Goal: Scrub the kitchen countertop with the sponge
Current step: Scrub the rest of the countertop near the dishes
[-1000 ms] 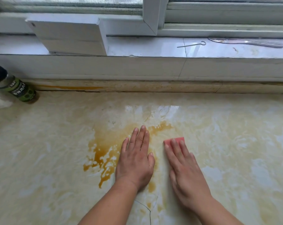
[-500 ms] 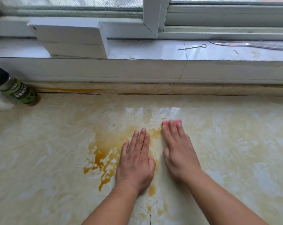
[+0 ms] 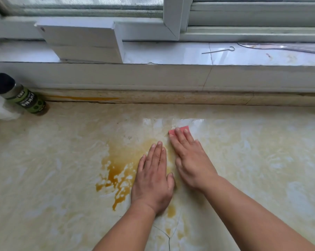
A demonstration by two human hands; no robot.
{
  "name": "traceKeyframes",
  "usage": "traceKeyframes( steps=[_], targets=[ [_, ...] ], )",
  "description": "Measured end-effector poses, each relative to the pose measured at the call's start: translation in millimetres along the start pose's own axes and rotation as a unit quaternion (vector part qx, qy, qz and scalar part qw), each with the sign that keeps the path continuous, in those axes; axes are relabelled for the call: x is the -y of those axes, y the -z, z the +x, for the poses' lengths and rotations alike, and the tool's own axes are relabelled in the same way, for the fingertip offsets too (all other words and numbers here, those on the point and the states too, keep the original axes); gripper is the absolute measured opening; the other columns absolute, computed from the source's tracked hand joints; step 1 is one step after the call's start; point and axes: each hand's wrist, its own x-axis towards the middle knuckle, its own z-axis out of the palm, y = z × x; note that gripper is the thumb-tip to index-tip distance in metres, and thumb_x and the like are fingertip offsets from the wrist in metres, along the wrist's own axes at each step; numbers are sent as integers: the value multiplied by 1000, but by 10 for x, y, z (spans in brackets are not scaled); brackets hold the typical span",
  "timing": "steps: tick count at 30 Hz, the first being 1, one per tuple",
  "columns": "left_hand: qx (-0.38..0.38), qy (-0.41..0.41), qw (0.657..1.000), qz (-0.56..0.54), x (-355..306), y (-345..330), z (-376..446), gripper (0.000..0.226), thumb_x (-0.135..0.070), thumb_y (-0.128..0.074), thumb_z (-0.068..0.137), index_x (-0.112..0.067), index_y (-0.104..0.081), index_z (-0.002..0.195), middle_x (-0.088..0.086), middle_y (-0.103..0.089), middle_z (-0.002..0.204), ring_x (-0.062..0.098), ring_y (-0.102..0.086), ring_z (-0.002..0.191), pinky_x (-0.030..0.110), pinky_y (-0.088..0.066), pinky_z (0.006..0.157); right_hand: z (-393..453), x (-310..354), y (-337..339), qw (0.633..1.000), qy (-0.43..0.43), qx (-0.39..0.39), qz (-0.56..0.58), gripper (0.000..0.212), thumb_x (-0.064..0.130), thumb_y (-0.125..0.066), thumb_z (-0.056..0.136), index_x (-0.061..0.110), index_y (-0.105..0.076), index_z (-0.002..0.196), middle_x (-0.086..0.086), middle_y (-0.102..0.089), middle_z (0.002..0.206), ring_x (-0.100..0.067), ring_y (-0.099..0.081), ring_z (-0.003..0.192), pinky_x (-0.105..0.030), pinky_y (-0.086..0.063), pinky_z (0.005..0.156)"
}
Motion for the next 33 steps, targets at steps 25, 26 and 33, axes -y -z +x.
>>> traceKeyframes(
  steps=[25, 26, 33],
  targets=[
    [-10, 11, 1000, -26, -13, 34, -8, 83, -50, -11, 93, -17, 22, 161, -3, 42, 165, 11, 40, 150, 34, 22, 123, 310, -20, 145, 995, -80, -51, 2, 76, 23, -34, 99, 29, 5, 163, 8, 15, 171, -15, 21, 155, -45, -8, 128],
    [-12, 13, 999, -28, -13, 34, -7, 83, -49, -11, 92, -17, 21, 161, -3, 41, 165, 11, 40, 150, 34, 21, 124, 526, -5, 253, 994, -98, -52, 3, 74, 21, -35, 100, 26, 2, 164, 4, 9, 172, -19, 16, 157, -47, -9, 127],
    [-15, 12, 1000, -23, 0, 11, -4, 83, -49, -15, 95, -16, 18, 163, -2, 39, 167, 12, 38, 151, 34, 23, 122, -298, 47, -98, 999, -25, -43, -7, 77, 29, -30, 95, 35, 7, 162, 15, 18, 169, -11, 21, 155, -41, -7, 125]
  ],
)
